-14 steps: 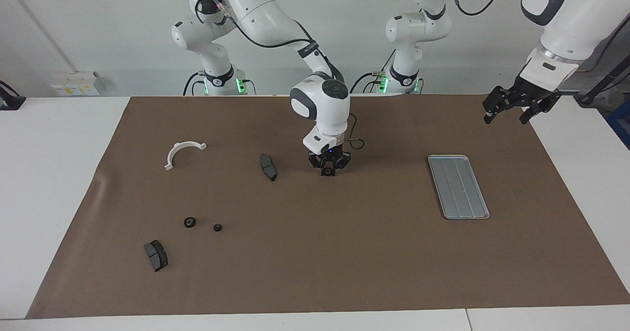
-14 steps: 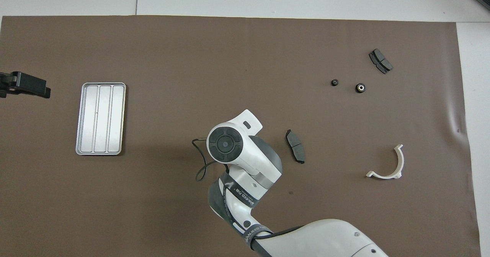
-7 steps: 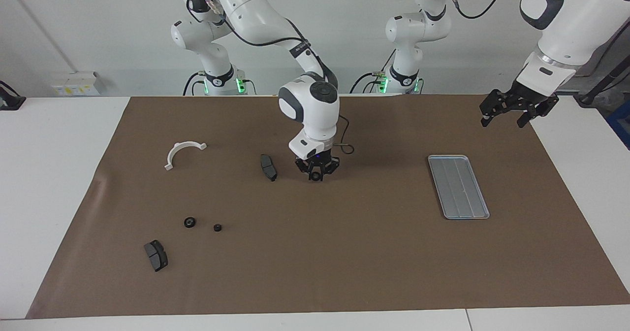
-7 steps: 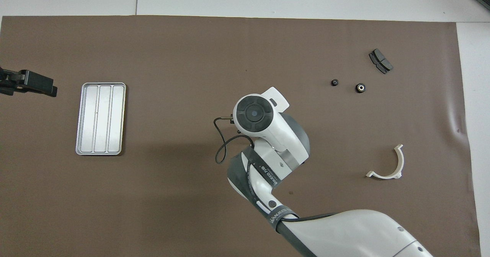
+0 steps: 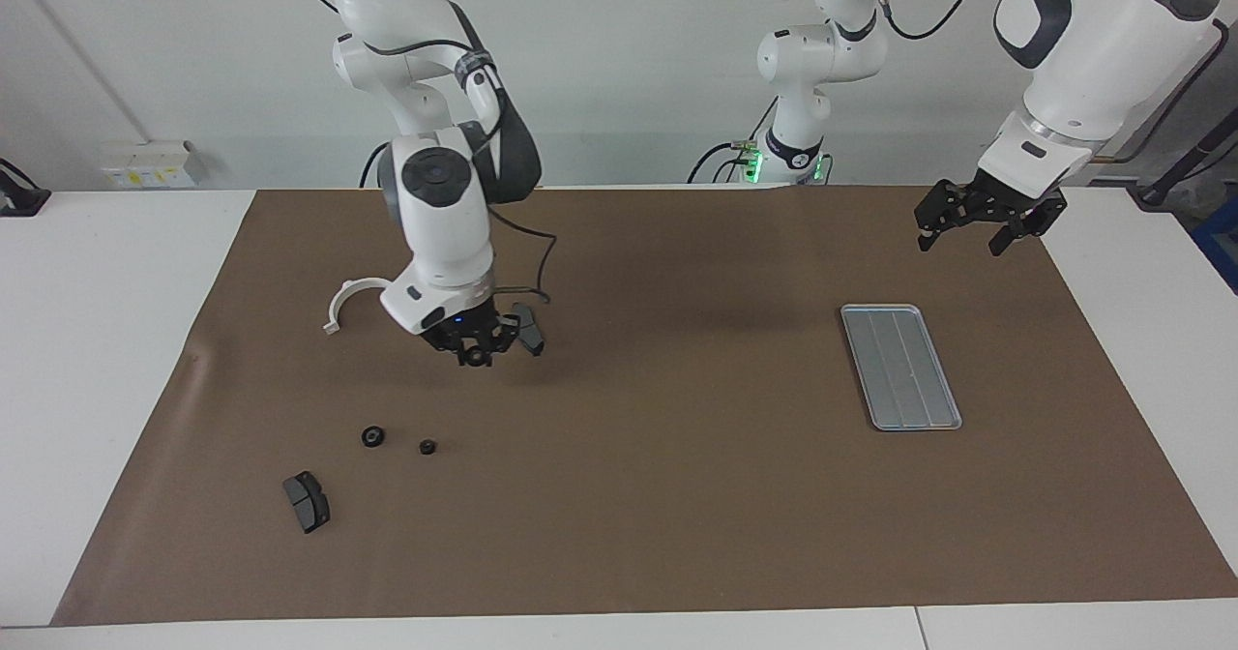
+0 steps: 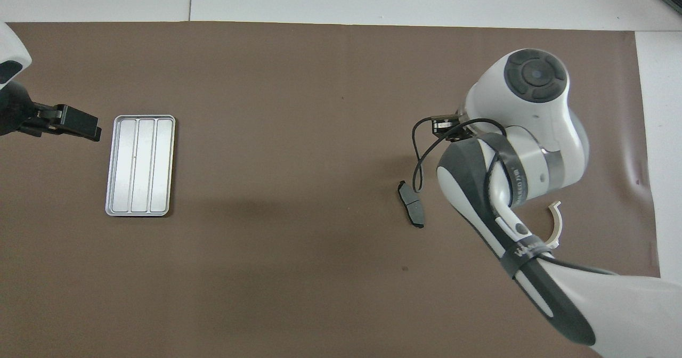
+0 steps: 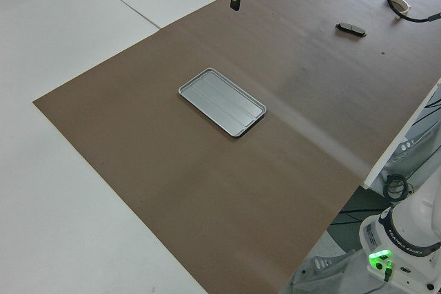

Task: Place bearing gear from tray to pile
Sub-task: 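Carry the gear with the right gripper and set it beside the others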

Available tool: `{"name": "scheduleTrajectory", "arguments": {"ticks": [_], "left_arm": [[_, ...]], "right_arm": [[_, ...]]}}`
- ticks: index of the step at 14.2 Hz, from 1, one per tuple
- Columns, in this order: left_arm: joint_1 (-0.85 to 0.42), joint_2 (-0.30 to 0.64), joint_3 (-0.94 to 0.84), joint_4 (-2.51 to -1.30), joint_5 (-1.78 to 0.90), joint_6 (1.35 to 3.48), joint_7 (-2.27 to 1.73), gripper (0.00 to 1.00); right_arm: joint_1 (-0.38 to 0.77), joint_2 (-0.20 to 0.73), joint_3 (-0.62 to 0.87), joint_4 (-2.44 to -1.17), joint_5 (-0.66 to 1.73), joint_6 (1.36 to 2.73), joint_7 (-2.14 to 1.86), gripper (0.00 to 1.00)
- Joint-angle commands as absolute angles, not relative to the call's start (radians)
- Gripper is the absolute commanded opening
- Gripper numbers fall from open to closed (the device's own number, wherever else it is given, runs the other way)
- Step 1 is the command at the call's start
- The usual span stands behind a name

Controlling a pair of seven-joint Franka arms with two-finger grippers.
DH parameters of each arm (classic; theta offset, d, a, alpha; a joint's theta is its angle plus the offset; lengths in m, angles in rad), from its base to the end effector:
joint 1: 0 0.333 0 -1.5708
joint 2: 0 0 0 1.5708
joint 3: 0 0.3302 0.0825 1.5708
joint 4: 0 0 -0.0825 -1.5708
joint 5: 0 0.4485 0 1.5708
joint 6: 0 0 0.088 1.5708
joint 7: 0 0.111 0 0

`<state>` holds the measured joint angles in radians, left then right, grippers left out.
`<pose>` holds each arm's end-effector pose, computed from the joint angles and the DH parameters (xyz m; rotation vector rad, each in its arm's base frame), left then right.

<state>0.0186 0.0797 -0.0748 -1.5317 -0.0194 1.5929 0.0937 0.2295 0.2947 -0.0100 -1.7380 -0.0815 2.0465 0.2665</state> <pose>0.6448 -0.0366 0.6074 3.1071 -0.2321 -0.0277 0.6868 0.1488 0.3894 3.0711 -0.0149 0.0485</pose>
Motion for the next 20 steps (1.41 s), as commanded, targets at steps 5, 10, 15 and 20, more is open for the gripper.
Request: {"name": "scheduleTrajectory", "arguments": {"ticks": [5,10,15,20], "left_arm": [[0.0,0.043,-0.064,-1.56,0.052,1.569,0.094,1.0],[-0.002,0.041,-0.066,-1.56,0.051,1.571,0.087,1.0],[-0.002,0.043,-0.066,-1.56,0.051,1.58,0.048,1.0],[-0.002,0.041,-0.066,-1.562,0.051,1.582,0.048,1.0]], "right_arm": [[0.046,0.227,0.008,-2.014,-0.055,2.242,0.014,0.0],[0.048,0.242,0.006,-2.071,0.006,2.327,0.012,0.0],[0.052,0.255,0.006,-2.095,0.006,2.375,0.023,1.0],[0.054,0.242,0.003,-2.014,0.005,2.347,0.025,1.0]]}}
